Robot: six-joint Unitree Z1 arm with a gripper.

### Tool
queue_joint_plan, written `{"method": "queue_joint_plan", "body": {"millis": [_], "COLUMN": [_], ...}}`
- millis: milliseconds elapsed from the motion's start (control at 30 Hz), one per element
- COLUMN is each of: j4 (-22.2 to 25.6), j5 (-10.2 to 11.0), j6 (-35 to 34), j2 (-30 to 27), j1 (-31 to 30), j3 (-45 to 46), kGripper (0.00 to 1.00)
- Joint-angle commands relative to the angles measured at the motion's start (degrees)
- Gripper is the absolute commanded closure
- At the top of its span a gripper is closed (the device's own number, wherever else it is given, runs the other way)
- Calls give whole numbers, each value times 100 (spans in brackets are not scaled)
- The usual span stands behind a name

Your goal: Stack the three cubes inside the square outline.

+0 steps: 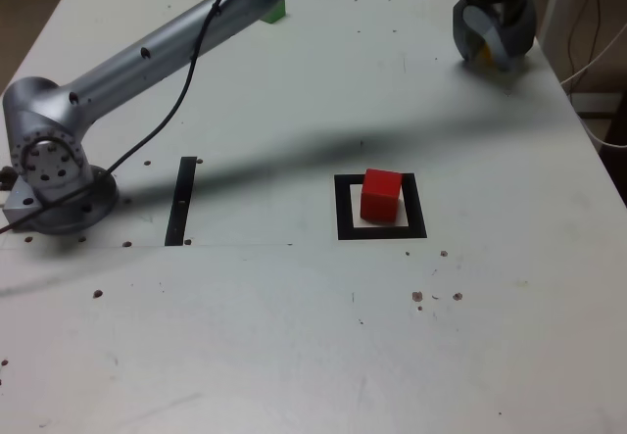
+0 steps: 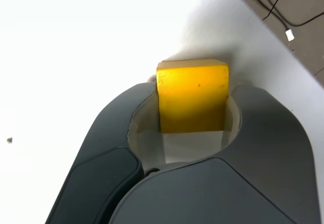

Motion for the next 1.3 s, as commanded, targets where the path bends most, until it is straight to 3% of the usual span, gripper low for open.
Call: {"method": "queue_joint_plan", "body": {"millis": [0,267,433,633,800,933,1267], "j4": [139,693,935,952,917,649,-819], "j5": [13,30,202,354,601,704,708], "j6": [-55,-248,-383,-919,-1504,-1965,-2866], "j2": [-46,-418,-876,-1468,-1970,-2464,-4154], "j1": [-43,-263,-566,-1012,-1456,-1727,-1821], "j3": [-544,-803,-703,226,1223,2299,5737], "kGripper": [72,72,72,72,72,72,72]}}
